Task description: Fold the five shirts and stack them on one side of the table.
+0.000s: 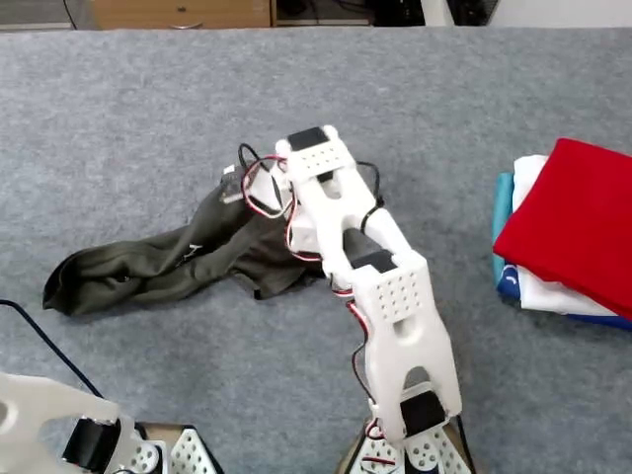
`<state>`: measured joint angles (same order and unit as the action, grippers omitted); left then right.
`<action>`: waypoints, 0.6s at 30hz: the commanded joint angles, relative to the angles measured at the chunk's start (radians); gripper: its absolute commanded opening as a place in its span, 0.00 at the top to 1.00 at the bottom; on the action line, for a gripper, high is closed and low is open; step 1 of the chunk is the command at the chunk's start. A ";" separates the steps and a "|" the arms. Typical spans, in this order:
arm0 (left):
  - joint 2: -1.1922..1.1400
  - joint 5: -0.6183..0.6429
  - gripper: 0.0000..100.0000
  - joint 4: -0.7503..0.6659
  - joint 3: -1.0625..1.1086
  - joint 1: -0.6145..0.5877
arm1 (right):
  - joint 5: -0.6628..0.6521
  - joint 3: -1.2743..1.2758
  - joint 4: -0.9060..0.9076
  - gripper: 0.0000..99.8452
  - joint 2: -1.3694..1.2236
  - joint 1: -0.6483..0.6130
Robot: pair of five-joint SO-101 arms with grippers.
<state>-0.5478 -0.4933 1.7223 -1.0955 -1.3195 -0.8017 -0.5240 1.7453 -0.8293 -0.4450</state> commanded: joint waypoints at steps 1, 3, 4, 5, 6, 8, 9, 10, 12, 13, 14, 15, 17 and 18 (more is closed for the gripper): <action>0.015 0.006 0.82 -0.048 -0.017 0.015 | 0.012 -0.116 0.043 1.00 0.076 0.036; 0.015 0.006 0.82 -0.057 -0.018 0.023 | 0.005 -0.116 0.041 1.00 0.153 0.048; 0.015 0.008 0.82 -0.058 -0.018 0.034 | 0.005 -0.111 0.041 1.00 0.188 0.054; 0.015 0.008 0.82 -0.058 -0.018 0.043 | 0.003 -0.102 0.041 1.00 0.223 0.059; 0.016 0.008 0.82 -0.055 -0.018 0.051 | 0.003 -0.090 0.041 1.00 0.257 0.065; 0.016 0.008 0.82 -0.051 -0.025 0.066 | 0.003 -0.068 0.041 1.00 0.323 0.084; 0.016 0.008 0.82 -0.048 -0.040 0.077 | 0.003 -0.059 0.041 1.00 0.354 0.094; 0.016 0.008 0.82 -0.038 -0.058 0.087 | 0.005 -0.051 0.041 1.00 0.381 0.110; 0.015 0.008 0.82 0.003 -0.094 0.110 | 0.011 -0.047 0.041 1.00 0.433 0.143; 0.015 0.008 0.82 0.028 -0.110 0.133 | 0.012 -0.051 0.041 1.00 0.458 0.163; 0.015 0.008 0.82 0.038 -0.114 0.152 | 0.012 -0.054 0.041 1.00 0.483 0.183; 0.015 0.008 0.82 0.038 -0.115 0.169 | 0.012 -0.056 0.040 1.00 0.507 0.205; 0.015 0.008 0.82 0.038 -0.124 0.199 | 0.031 -0.056 0.035 1.00 0.553 0.245; 0.015 0.008 0.82 0.038 -0.120 0.219 | 0.044 -0.056 0.035 1.00 0.575 0.262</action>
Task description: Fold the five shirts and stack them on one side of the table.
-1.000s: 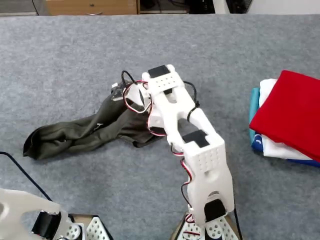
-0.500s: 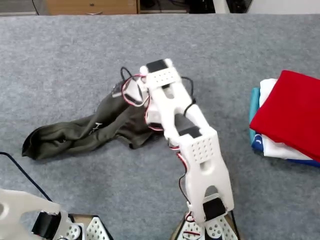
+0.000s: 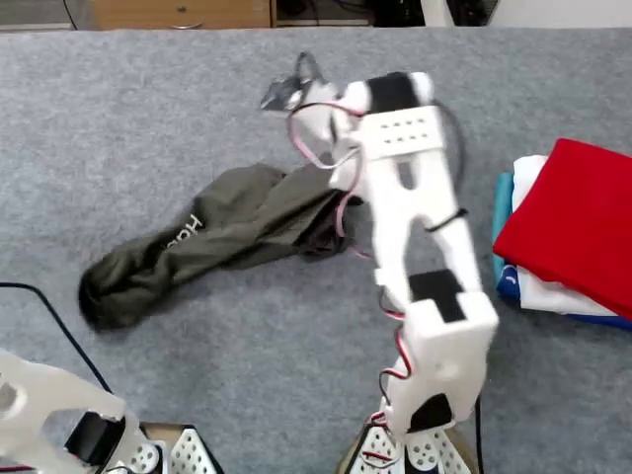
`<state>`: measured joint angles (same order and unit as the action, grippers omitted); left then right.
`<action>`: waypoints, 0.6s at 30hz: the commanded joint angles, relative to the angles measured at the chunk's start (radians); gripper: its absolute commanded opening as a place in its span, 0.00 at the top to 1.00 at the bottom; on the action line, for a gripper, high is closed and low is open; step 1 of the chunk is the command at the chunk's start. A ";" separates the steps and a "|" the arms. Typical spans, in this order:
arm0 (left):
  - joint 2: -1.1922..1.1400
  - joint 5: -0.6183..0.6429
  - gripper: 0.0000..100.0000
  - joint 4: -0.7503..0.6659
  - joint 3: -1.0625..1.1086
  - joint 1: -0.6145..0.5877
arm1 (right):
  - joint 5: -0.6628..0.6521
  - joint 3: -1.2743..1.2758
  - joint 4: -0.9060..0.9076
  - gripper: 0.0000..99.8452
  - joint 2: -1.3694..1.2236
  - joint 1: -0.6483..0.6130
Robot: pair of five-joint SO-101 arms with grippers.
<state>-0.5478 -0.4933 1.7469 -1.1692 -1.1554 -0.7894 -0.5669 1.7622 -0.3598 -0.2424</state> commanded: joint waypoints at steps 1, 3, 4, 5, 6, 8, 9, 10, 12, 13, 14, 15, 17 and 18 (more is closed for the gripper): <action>0.015 0.006 0.82 0.014 -0.043 0.077 | 0.043 -0.013 0.018 1.00 0.125 0.073; 0.015 0.002 0.82 0.014 -0.043 0.114 | 0.063 -0.013 0.018 1.00 0.168 0.097; 0.015 -0.005 0.82 0.014 -0.043 0.138 | 0.069 -0.013 0.018 1.00 0.193 0.105; 0.015 -0.023 0.82 0.014 -0.043 0.161 | 0.069 -0.013 0.020 1.00 0.219 0.111; 0.015 -0.043 0.82 0.014 -0.043 0.186 | 0.069 -0.012 0.021 1.00 0.245 0.113; 0.016 -0.063 0.82 0.014 -0.043 0.235 | 0.069 -0.005 0.021 1.00 0.295 0.119; 0.016 -0.066 0.82 0.014 -0.043 0.256 | 0.069 -0.005 0.021 1.00 0.314 0.122; 0.016 -0.068 0.82 0.015 -0.043 0.276 | 0.069 -0.004 0.021 1.00 0.329 0.124; 0.016 -0.068 0.82 0.015 -0.037 0.311 | 0.069 -0.004 0.021 1.00 0.337 0.136; 0.016 -0.068 0.82 0.015 -0.025 0.325 | 0.069 -0.004 0.021 1.00 0.337 0.142; 0.024 -0.068 0.82 0.015 -0.008 0.341 | 0.069 -0.004 0.021 1.00 0.335 0.148; 0.042 -0.068 0.82 0.015 0.017 0.354 | 0.069 -0.004 0.023 1.00 0.335 0.150; 0.110 -0.068 0.82 0.017 0.094 0.382 | 0.069 0.005 0.023 1.00 0.337 0.151; 0.153 -0.068 0.82 0.017 0.149 0.400 | 0.069 0.016 0.023 1.00 0.340 0.150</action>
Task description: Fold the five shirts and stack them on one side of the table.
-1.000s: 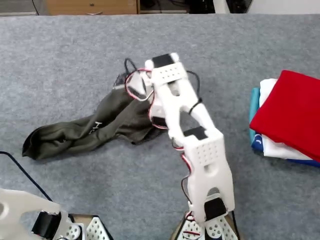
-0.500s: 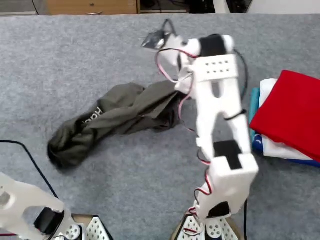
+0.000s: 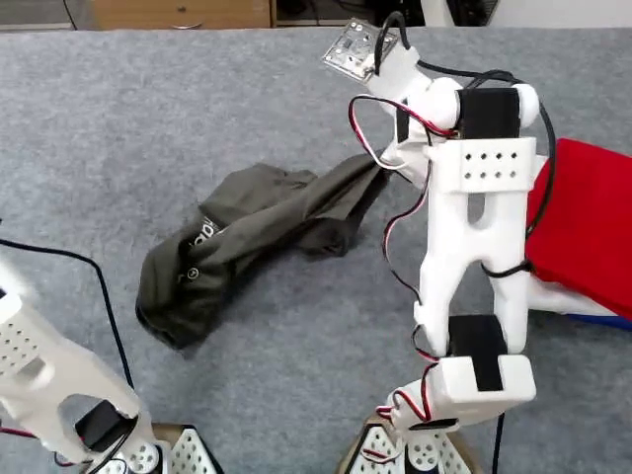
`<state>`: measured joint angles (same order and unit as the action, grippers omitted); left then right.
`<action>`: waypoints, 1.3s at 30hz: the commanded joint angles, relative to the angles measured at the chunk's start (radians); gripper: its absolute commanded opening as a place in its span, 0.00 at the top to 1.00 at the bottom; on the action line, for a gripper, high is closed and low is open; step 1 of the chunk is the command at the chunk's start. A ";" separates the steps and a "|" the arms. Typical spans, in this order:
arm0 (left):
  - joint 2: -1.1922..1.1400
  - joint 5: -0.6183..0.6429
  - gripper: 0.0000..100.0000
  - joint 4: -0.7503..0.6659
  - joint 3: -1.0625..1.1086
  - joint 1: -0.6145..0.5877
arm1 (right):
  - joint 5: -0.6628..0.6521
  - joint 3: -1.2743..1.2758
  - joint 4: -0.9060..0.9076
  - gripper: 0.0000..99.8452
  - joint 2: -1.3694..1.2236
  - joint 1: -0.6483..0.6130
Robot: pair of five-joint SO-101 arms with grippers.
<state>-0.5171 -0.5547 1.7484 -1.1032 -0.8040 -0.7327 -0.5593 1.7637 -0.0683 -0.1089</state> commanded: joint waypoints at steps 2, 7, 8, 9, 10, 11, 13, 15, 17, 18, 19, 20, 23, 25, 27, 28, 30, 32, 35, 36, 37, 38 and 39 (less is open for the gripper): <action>0.231 -0.031 0.82 0.015 0.219 0.089 | 0.014 0.033 0.021 1.00 0.050 0.015; 0.565 -0.100 0.82 0.014 0.658 0.189 | 0.035 0.087 0.020 1.00 0.050 0.016; 0.633 -0.112 0.82 0.014 0.750 0.206 | 0.035 0.096 0.020 1.00 0.050 0.016; 0.694 -0.123 0.82 0.012 0.842 0.224 | 0.035 0.102 0.020 1.00 0.050 0.016; 0.751 -0.135 0.82 0.012 0.928 0.244 | 0.035 0.107 0.020 1.00 0.050 0.016; 0.806 -0.147 0.82 0.012 1.014 0.267 | 0.035 0.113 0.020 1.00 0.050 0.016; 0.905 -0.172 0.82 0.012 1.177 0.322 | 0.035 0.128 0.020 1.00 0.050 0.016; 0.987 -0.196 0.82 0.012 1.329 0.393 | 0.035 0.147 0.020 1.00 0.050 0.016; 1.052 -0.227 0.82 0.011 1.471 0.470 | 0.035 0.163 0.018 1.00 0.050 0.016; 1.078 -0.244 0.82 0.011 1.539 0.511 | 0.035 0.173 0.018 1.00 0.050 0.016; 1.098 -0.261 0.82 0.009 1.600 0.555 | 0.035 0.179 0.018 1.00 0.050 0.016; 1.110 -0.275 0.82 0.009 1.657 0.598 | 0.035 0.185 0.018 1.00 0.050 0.016; 1.119 -0.288 0.82 -0.009 1.783 0.715 | 0.035 0.193 0.018 1.00 0.050 0.016; 1.119 -0.287 0.82 -0.055 1.846 0.767 | 0.035 0.193 0.018 1.00 0.050 0.018; 1.119 -0.287 0.82 -0.118 1.896 0.799 | 0.035 0.193 0.018 1.00 0.050 0.018; 1.118 -0.287 0.82 -0.147 1.919 0.815 | 0.035 0.193 0.018 1.00 0.050 0.018; 1.118 -0.285 0.82 -0.196 1.959 0.848 | 0.035 0.193 0.018 1.00 0.050 0.018; 1.118 -0.285 0.82 -0.242 1.989 0.865 | 0.035 0.193 0.020 1.00 0.050 0.018; 1.118 -0.290 0.82 -0.290 1.996 0.855 | 0.051 0.193 0.020 1.00 0.050 0.018; 1.118 -0.292 0.82 -0.298 1.996 0.847 | 0.057 0.193 0.020 1.00 0.050 0.018; 1.118 -0.292 0.82 -0.307 1.996 0.842 | 0.057 0.193 0.020 1.00 0.050 0.018; 1.118 -0.293 0.82 -0.318 1.996 0.841 | 0.063 0.193 0.020 1.00 0.050 0.016; 1.118 -0.293 0.82 -0.327 1.999 0.838 | 0.063 0.193 0.020 1.00 0.050 0.016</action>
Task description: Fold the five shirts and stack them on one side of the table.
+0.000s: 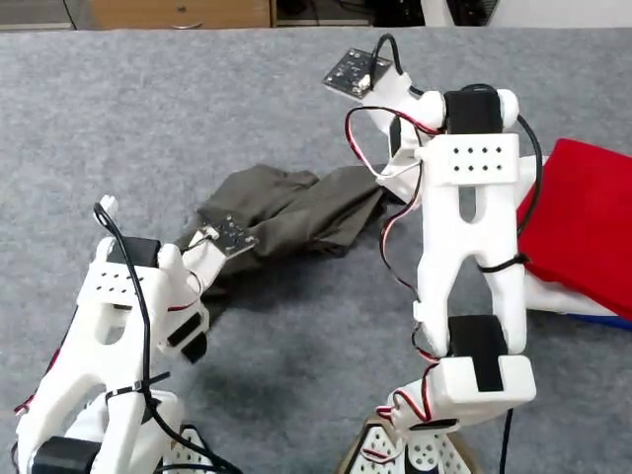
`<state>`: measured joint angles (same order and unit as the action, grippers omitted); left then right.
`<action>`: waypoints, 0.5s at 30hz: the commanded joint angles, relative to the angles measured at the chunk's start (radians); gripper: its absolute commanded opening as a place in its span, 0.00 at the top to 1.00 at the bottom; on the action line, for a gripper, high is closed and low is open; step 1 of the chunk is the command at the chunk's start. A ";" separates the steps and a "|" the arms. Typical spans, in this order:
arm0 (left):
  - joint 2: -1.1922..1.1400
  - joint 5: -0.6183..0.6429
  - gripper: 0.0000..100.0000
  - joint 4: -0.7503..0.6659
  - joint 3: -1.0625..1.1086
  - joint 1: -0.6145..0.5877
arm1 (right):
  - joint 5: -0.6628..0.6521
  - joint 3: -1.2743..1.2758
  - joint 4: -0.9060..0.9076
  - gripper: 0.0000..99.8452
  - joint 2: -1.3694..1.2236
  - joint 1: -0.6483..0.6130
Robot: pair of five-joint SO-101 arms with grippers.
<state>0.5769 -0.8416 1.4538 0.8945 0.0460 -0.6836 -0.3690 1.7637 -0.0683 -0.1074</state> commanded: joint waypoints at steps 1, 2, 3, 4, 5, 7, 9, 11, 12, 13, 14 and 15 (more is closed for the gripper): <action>0.024 -0.006 0.82 -0.046 0.005 -0.012 | 0.014 0.002 0.020 1.00 0.050 0.015; 0.024 -0.008 0.82 -0.058 0.008 -0.012 | 0.014 0.002 0.020 1.00 0.050 0.015; 0.022 -0.008 0.82 -0.071 0.009 -0.012 | 0.014 0.002 0.020 1.00 0.050 0.015; 0.022 -0.008 0.82 -0.083 0.009 -0.012 | 0.014 0.002 0.020 1.00 0.050 0.015; 0.022 -0.005 0.82 -0.100 0.009 -0.014 | 0.014 0.002 0.020 1.00 0.050 0.015; 0.022 -0.005 0.82 -0.123 0.006 -0.029 | 0.014 0.002 0.020 1.00 0.050 0.015; 0.018 -0.008 0.82 -0.163 0.012 -0.058 | 0.012 0.002 0.020 1.00 0.050 0.015; -0.012 -0.040 0.82 -0.187 0.020 -0.089 | 0.012 0.002 0.020 1.00 0.050 0.015; -0.035 -0.064 0.82 -0.187 0.023 -0.101 | 0.012 0.002 0.020 1.00 0.048 0.015; -0.065 -0.080 0.82 -0.187 0.021 -0.114 | 0.012 0.002 0.020 1.00 0.047 0.015; -0.096 -0.094 0.82 -0.189 0.020 -0.127 | 0.012 0.002 0.020 1.00 0.045 0.015; -0.122 -0.100 0.82 -0.192 0.018 -0.140 | 0.012 0.002 0.020 1.00 0.044 0.015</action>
<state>0.5048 -0.9106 1.2758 0.9175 -0.0506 -0.6820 -0.3690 1.7637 -0.0683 -0.1074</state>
